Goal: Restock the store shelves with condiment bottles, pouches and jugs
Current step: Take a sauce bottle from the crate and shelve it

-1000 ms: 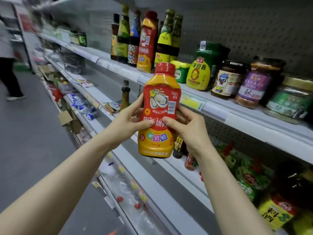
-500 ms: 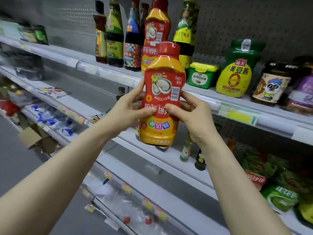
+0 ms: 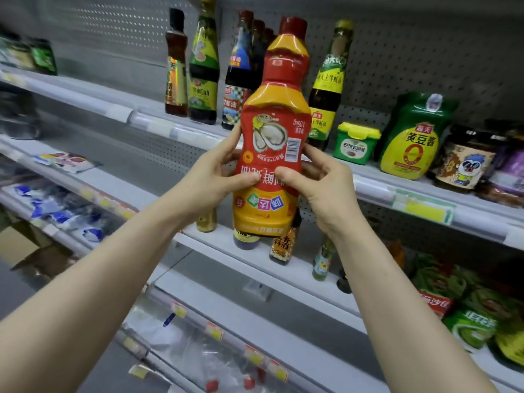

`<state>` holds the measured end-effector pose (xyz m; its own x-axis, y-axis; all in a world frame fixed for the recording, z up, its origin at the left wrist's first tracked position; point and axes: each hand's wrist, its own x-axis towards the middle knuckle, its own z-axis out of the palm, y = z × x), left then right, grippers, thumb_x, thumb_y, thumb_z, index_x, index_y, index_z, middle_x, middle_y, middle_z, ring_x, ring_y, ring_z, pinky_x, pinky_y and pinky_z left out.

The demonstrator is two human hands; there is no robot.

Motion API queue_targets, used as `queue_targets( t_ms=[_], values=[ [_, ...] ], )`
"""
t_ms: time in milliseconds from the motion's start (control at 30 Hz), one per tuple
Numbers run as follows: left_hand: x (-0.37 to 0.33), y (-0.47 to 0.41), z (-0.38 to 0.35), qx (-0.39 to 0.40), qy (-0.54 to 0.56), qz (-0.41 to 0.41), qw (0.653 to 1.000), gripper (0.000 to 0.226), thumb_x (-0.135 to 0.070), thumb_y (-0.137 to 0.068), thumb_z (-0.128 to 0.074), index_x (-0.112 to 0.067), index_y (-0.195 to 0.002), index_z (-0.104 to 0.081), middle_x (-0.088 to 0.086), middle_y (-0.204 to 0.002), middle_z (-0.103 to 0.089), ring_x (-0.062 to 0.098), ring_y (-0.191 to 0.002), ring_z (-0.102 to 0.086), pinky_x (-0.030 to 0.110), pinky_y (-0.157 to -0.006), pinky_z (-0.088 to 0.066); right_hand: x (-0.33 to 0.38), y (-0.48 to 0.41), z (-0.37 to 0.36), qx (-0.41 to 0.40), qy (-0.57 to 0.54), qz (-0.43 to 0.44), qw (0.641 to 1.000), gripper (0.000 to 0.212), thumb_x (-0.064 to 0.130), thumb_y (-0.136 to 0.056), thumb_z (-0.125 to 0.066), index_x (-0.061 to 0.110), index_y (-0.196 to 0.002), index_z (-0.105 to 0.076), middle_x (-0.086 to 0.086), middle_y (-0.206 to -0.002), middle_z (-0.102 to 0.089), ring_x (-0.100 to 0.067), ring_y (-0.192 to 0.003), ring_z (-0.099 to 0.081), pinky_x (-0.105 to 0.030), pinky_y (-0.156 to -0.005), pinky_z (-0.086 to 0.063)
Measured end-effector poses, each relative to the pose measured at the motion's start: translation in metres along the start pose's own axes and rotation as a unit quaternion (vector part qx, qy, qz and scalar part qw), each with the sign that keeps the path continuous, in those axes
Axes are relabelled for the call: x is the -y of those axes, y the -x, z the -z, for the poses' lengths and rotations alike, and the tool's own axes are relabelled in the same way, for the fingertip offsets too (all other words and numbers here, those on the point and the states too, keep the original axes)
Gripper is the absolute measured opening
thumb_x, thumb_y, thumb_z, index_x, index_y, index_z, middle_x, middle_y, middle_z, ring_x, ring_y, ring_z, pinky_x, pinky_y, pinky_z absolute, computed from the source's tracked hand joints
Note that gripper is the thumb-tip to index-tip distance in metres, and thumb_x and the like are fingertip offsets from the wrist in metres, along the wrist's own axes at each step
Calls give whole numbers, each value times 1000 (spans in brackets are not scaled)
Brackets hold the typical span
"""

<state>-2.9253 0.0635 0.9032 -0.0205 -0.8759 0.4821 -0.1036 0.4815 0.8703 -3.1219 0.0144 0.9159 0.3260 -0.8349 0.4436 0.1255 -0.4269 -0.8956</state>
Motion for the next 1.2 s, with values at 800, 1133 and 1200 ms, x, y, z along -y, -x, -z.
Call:
queue_targets(
  t_ms=[800, 1133, 1200],
  values=[
    [-11, -164, 88, 55, -1, -131, 990, 64, -21, -74, -80, -15, -134, -57, -9, -112, -71, 4, -102, -69, 20, -79, -57, 35, -126, -48, -170, 63, 114, 977, 76, 12, -75, -84, 8, -143, -52, -9, -126, -70, -19, -112, -70, -32, -83, -60],
    [10, -206, 97, 106, 4, -136, 985, 61, -16, -81, -77, -17, -139, -56, -8, -117, -70, 2, -104, -68, 20, -83, -57, 24, -153, -52, -227, 108, 98, 963, 74, 9, -79, -83, 12, -146, -51, -7, -126, -70, -15, -112, -69, -31, -83, -61],
    [12, -212, 95, 112, 8, -136, 984, 61, -16, -82, -77, -17, -139, -56, -6, -118, -70, 3, -105, -68, 22, -84, -57, 25, -155, -50, -236, 107, 95, 961, 75, 9, -78, -83, 12, -146, -51, -7, -126, -70, -16, -111, -70, -31, -82, -61]
  ],
)
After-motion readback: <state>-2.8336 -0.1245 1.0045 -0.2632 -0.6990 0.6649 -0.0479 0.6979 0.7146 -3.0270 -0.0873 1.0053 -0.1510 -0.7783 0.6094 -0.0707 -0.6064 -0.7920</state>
